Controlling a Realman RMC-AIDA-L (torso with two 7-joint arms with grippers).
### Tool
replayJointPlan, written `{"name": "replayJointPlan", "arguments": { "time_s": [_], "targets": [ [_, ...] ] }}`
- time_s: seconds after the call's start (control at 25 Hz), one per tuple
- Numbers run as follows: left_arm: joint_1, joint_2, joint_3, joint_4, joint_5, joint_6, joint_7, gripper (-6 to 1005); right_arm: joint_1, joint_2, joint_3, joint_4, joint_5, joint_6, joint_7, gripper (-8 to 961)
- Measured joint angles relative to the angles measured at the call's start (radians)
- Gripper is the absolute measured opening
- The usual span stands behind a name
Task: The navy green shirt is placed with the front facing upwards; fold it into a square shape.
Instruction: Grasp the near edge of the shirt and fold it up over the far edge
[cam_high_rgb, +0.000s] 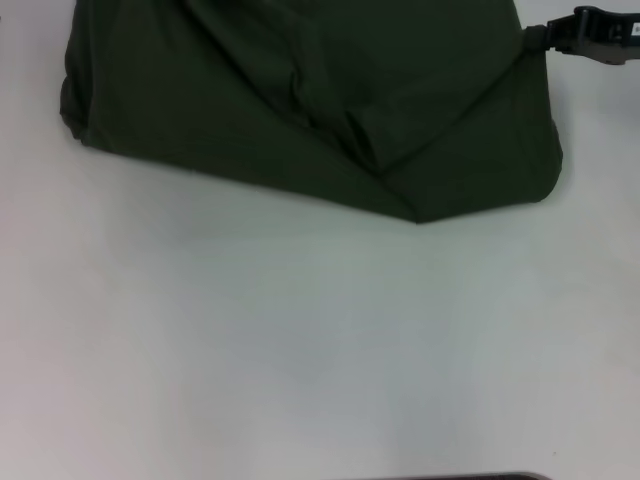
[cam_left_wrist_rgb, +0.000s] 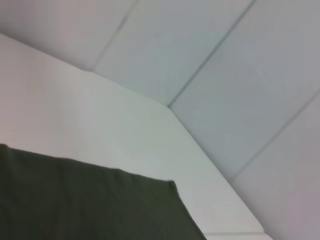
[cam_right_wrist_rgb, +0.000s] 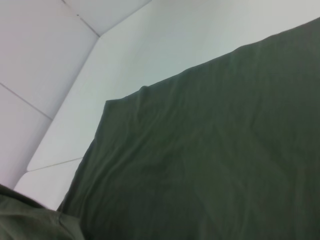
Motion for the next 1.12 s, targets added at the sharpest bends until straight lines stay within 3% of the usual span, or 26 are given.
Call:
{"name": "replayJointPlan", "arguments": {
  "time_s": [0.44,0.68,1.12],
  "targets": [
    [-0.015,-0.050,0.033,-0.003,-0.070,-0.168,0.027,32,0.052,0.016,-0.064,0.043,0.013,0.154,-0.009,72],
    [-0.027,-0.060,0.064,-0.029,-0.080,-0.249,0.032,32,0.074,0.020,-0.080,0.035,0.038,0.201,-0.019,74],
    [-0.029,-0.073,0.069,-0.037,-0.091,-0.339,0.032,31,0.095,0.007,-0.137,0.032,0.086,0.269,-0.020,78]
  ]
}}
